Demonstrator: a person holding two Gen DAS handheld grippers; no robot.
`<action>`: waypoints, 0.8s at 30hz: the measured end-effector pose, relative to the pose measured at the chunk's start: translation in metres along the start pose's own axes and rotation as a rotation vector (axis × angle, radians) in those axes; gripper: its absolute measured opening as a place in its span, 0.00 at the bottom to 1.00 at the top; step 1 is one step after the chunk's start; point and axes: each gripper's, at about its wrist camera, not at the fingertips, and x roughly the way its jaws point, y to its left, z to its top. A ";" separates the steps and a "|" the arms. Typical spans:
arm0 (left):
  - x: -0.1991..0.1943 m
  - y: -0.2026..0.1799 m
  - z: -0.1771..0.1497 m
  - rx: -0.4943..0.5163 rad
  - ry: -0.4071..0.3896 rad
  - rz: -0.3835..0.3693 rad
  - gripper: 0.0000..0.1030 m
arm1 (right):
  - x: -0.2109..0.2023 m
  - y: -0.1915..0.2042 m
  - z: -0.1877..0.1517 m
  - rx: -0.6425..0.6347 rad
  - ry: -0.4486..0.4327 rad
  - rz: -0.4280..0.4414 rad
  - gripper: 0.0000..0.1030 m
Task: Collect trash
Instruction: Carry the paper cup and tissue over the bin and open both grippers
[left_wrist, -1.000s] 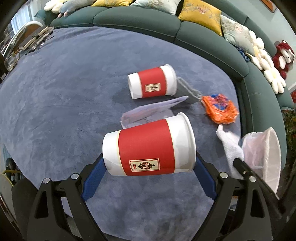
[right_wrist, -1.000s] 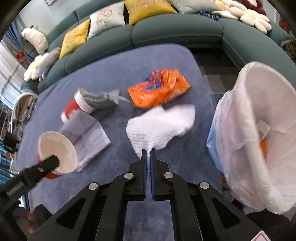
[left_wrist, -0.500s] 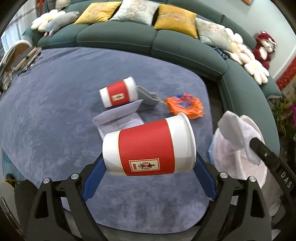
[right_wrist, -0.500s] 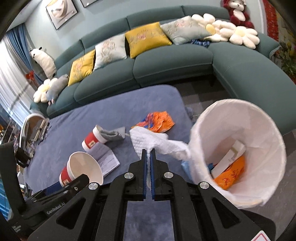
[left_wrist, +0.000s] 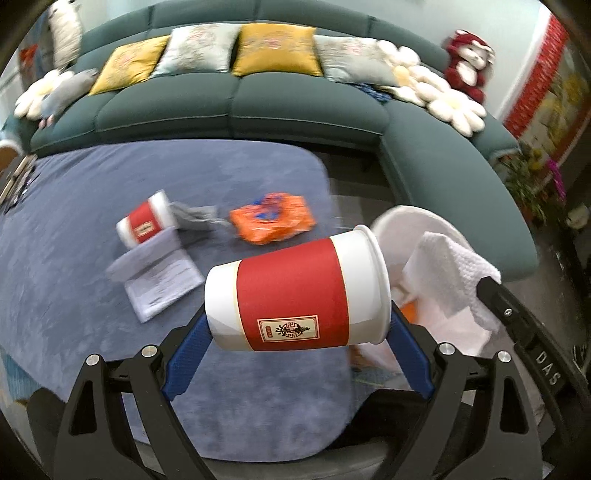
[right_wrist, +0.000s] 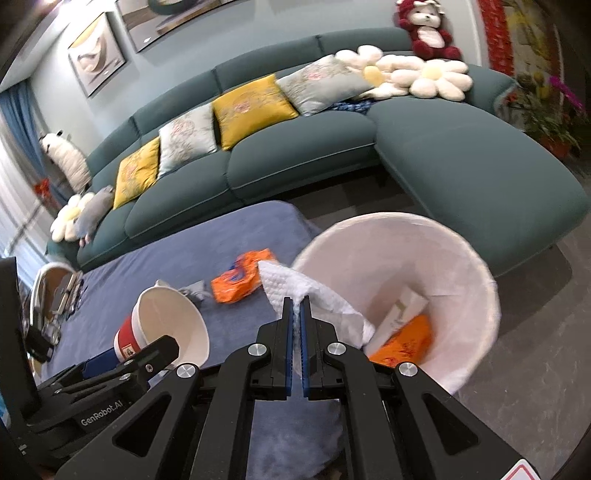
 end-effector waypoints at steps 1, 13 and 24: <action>0.001 -0.007 0.001 0.009 0.004 -0.010 0.83 | -0.003 -0.009 0.001 0.012 -0.005 -0.007 0.03; 0.038 -0.094 0.001 0.126 0.076 -0.111 0.83 | -0.010 -0.085 0.006 0.126 -0.024 -0.074 0.03; 0.062 -0.109 0.010 0.093 0.114 -0.159 0.86 | 0.003 -0.104 0.008 0.171 -0.009 -0.084 0.03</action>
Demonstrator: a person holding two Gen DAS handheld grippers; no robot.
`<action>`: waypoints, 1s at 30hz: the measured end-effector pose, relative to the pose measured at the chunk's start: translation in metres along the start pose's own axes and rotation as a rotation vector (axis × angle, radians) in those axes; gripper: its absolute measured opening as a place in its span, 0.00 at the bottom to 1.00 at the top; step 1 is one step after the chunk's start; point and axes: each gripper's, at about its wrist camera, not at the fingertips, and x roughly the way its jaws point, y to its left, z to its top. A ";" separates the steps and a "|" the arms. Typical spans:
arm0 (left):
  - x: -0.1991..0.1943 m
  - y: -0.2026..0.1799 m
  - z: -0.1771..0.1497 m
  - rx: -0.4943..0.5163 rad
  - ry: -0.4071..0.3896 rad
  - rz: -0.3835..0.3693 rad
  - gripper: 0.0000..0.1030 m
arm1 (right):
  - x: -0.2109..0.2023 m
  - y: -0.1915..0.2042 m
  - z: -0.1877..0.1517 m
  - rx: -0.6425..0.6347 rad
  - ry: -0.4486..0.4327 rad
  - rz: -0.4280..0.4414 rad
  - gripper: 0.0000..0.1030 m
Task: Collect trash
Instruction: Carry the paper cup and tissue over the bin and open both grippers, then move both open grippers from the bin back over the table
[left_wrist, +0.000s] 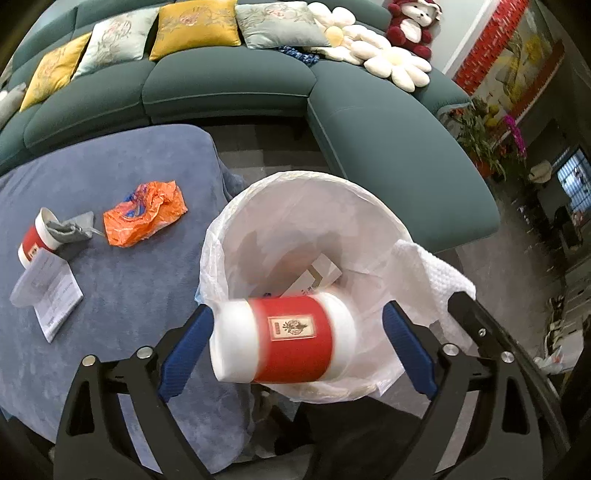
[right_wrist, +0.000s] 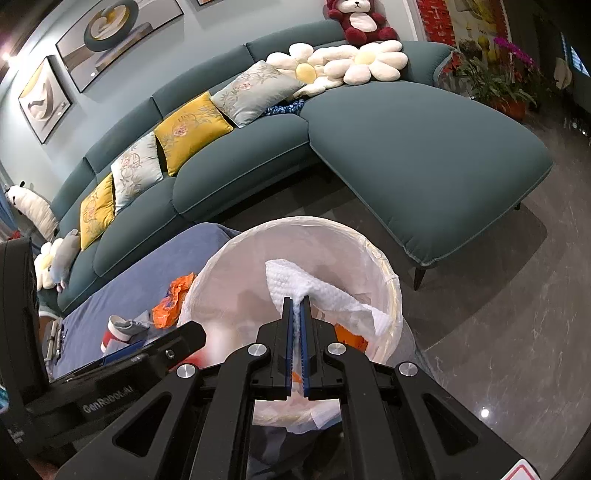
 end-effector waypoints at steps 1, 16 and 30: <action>0.000 0.001 0.001 -0.010 -0.003 -0.001 0.86 | 0.001 0.001 0.000 0.000 0.002 0.000 0.04; -0.012 0.038 -0.003 -0.082 -0.024 0.049 0.87 | 0.009 0.024 0.000 -0.039 0.009 0.015 0.25; -0.035 0.092 -0.018 -0.173 -0.047 0.085 0.87 | 0.003 0.066 -0.009 -0.111 0.009 0.027 0.31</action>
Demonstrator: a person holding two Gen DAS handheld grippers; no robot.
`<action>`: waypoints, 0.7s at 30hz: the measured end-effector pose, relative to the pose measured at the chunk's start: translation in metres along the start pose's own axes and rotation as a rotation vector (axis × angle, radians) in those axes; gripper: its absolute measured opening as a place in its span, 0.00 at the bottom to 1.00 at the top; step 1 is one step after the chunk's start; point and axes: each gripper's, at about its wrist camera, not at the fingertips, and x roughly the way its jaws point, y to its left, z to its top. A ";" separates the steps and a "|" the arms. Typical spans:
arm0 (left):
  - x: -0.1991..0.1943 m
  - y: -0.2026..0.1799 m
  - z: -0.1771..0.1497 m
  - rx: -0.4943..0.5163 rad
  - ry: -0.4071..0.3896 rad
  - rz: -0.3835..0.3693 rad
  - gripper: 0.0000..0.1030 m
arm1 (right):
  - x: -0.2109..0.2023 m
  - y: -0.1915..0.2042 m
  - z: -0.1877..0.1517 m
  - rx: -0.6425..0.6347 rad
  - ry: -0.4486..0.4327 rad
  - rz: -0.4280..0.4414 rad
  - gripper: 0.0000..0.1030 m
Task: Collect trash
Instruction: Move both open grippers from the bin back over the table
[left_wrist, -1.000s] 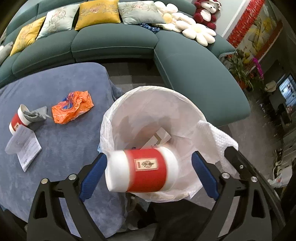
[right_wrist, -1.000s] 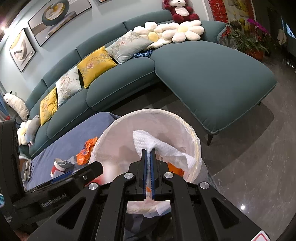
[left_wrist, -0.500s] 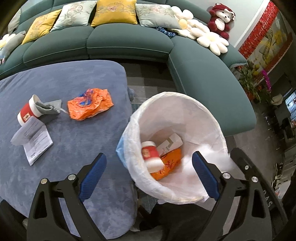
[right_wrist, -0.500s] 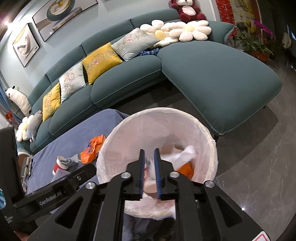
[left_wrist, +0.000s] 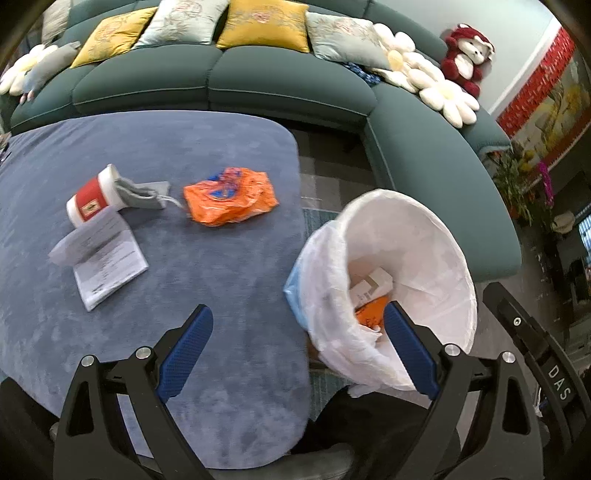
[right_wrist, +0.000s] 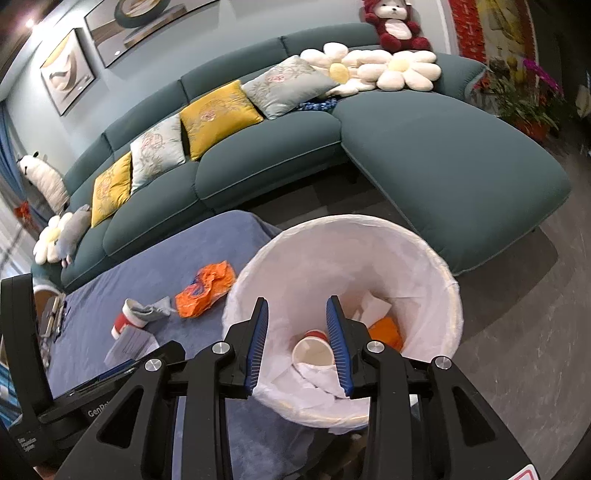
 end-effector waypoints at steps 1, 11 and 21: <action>-0.002 0.005 0.000 -0.008 -0.003 0.004 0.87 | 0.000 0.004 0.000 -0.006 0.000 0.002 0.31; -0.022 0.054 -0.002 -0.086 -0.040 0.035 0.87 | -0.005 0.048 -0.007 -0.084 0.008 0.027 0.33; -0.036 0.116 -0.008 -0.180 -0.062 0.077 0.87 | 0.002 0.095 -0.018 -0.157 0.032 0.048 0.37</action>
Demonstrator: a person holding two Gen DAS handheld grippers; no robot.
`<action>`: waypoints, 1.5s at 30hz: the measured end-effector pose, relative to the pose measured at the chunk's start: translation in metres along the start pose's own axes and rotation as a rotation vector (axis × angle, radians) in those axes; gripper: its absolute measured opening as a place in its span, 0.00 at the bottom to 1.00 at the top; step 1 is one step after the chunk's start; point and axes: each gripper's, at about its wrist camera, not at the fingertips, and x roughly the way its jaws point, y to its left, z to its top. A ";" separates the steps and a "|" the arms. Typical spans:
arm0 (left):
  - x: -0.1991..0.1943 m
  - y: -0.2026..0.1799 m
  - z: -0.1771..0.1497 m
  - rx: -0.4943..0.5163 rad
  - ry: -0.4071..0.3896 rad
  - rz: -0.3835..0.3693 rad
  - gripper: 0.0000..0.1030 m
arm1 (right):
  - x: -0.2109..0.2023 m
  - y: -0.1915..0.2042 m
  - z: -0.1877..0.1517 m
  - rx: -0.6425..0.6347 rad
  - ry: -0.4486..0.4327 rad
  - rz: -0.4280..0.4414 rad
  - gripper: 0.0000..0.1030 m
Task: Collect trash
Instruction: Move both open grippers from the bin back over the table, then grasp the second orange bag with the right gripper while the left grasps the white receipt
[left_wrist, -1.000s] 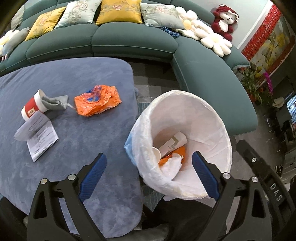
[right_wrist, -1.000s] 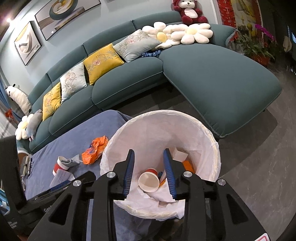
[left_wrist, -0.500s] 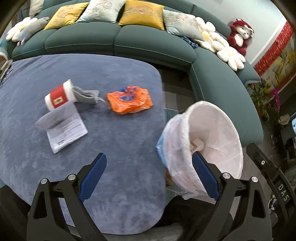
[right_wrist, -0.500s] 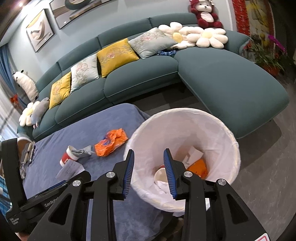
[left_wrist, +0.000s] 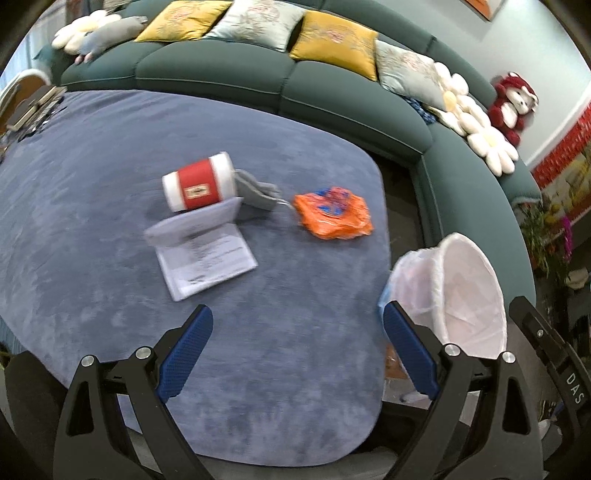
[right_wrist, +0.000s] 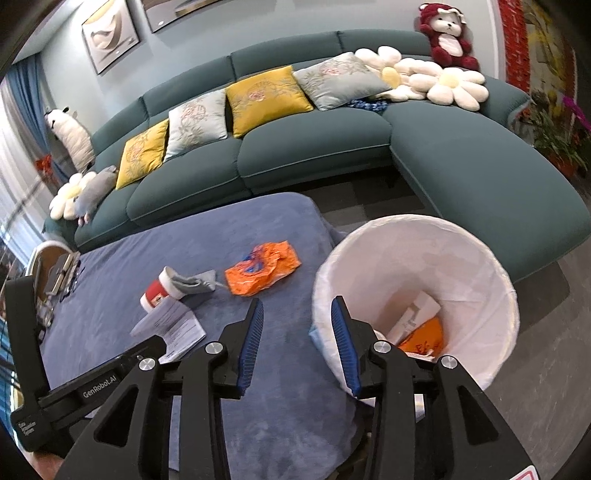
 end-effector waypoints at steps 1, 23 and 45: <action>0.000 0.004 0.001 -0.006 -0.001 0.003 0.87 | 0.002 0.005 -0.001 -0.008 0.004 0.003 0.37; 0.030 0.105 0.034 -0.035 -0.029 0.129 0.87 | 0.079 0.078 0.006 -0.087 0.117 -0.001 0.37; 0.104 0.108 0.059 0.096 0.050 0.094 0.69 | 0.239 0.073 0.054 -0.069 0.255 -0.124 0.46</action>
